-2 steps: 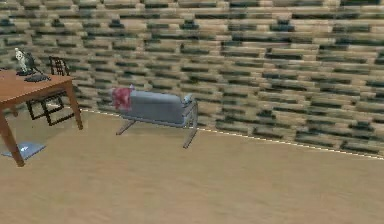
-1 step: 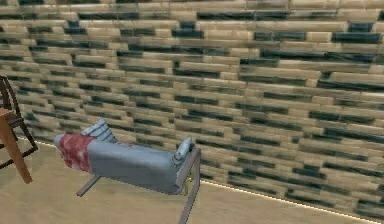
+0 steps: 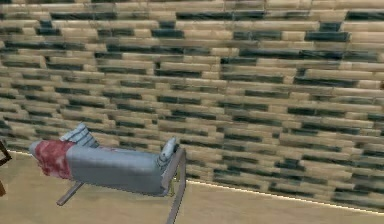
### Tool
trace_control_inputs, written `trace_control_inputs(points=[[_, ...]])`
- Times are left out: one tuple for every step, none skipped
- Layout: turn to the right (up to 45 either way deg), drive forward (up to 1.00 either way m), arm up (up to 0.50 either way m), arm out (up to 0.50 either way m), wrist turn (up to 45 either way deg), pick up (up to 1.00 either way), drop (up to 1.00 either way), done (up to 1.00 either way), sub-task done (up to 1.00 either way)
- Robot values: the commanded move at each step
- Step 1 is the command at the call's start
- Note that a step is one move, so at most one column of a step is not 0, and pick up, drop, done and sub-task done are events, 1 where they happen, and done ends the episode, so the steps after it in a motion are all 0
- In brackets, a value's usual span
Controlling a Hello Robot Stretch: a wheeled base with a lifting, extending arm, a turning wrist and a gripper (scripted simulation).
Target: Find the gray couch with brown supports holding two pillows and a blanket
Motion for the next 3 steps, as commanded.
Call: trace_control_inputs(points=[[0.0,0.2,0.0,0.0,0.0,0.0,0.0,0.0,0.0],[-27.0,0.0,0.0,0.0,0.0,0.0,0.0,0.0,0.0],[0.0,0.0,0.0,0.0,0.0,0.0,0.0,1.0,0.0]])
